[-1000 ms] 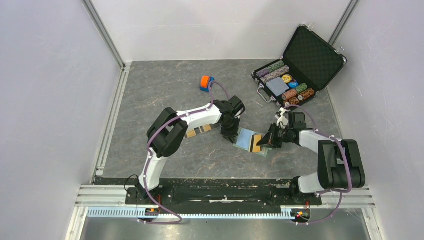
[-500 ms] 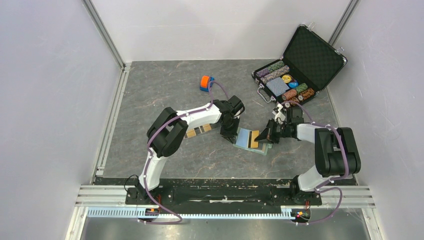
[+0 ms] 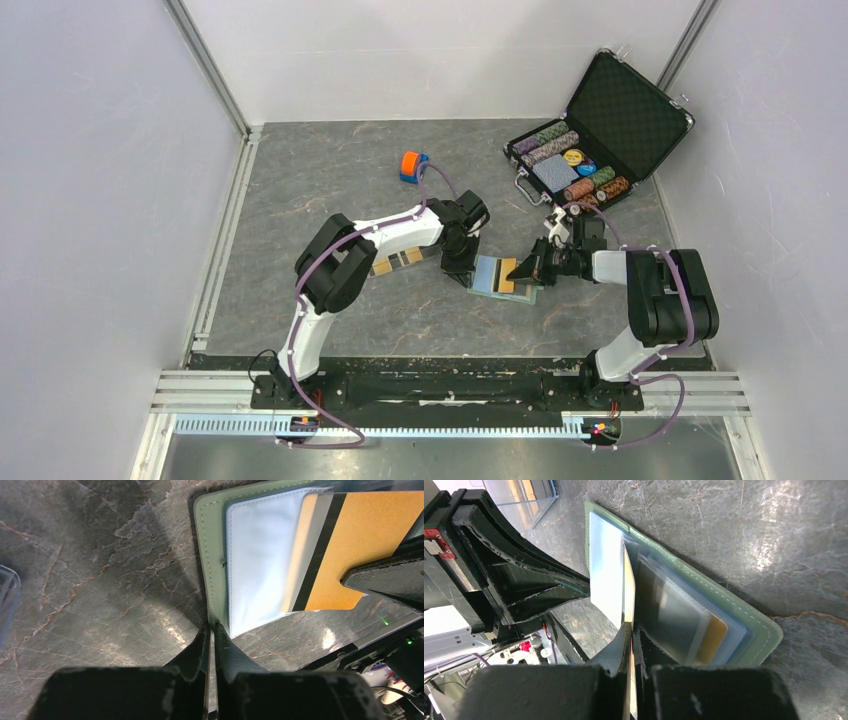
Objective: Put the credit cards into the card holder
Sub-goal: Insert the credit card into the card holder.
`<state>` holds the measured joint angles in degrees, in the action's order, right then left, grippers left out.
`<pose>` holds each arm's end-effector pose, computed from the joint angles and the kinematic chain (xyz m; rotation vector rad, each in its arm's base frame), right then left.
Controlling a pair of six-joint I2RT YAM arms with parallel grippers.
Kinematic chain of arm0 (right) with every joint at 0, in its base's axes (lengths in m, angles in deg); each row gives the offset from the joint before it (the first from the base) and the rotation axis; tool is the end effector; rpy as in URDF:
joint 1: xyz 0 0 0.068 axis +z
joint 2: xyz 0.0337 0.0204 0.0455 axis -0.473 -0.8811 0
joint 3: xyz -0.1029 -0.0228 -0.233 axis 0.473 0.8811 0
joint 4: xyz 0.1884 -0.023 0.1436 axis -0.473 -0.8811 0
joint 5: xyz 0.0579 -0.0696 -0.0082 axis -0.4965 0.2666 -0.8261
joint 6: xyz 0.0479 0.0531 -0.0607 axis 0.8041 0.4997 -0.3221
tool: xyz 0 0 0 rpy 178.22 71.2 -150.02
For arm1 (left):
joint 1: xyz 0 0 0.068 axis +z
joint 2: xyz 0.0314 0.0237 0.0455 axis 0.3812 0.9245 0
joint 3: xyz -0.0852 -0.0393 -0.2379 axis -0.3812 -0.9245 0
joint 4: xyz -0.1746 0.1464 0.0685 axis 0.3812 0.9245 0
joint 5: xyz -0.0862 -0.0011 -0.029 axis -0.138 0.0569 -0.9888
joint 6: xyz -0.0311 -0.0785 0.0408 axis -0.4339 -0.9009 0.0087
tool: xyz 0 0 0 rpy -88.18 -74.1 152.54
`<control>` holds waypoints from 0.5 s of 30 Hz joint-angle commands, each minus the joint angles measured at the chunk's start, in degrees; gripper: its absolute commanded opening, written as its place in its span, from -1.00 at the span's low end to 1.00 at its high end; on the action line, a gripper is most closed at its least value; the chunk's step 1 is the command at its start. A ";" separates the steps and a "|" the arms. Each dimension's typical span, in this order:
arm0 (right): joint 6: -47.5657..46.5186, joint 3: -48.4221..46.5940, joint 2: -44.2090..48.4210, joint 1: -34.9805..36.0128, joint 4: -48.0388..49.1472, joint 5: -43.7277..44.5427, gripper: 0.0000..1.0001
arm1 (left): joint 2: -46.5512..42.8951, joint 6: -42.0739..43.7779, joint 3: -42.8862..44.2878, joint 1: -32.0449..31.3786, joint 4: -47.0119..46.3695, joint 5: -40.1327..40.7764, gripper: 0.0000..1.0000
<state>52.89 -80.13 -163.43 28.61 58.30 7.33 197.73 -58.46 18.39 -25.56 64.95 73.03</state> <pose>0.2597 0.0645 0.0883 0.2219 2.5375 1.2431 0.2645 -0.3232 0.1054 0.4209 2.9893 -0.5704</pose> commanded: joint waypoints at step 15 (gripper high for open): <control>5.63 0.75 -1.69 8.87 9.92 4.68 -0.84 | 0.03 0.30 4.03 -0.20 -0.65 -2.70 -0.79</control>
<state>57.45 -78.25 -164.65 34.75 67.89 8.82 198.08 -58.48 19.33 -25.51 66.72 72.79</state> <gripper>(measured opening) 0.026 0.101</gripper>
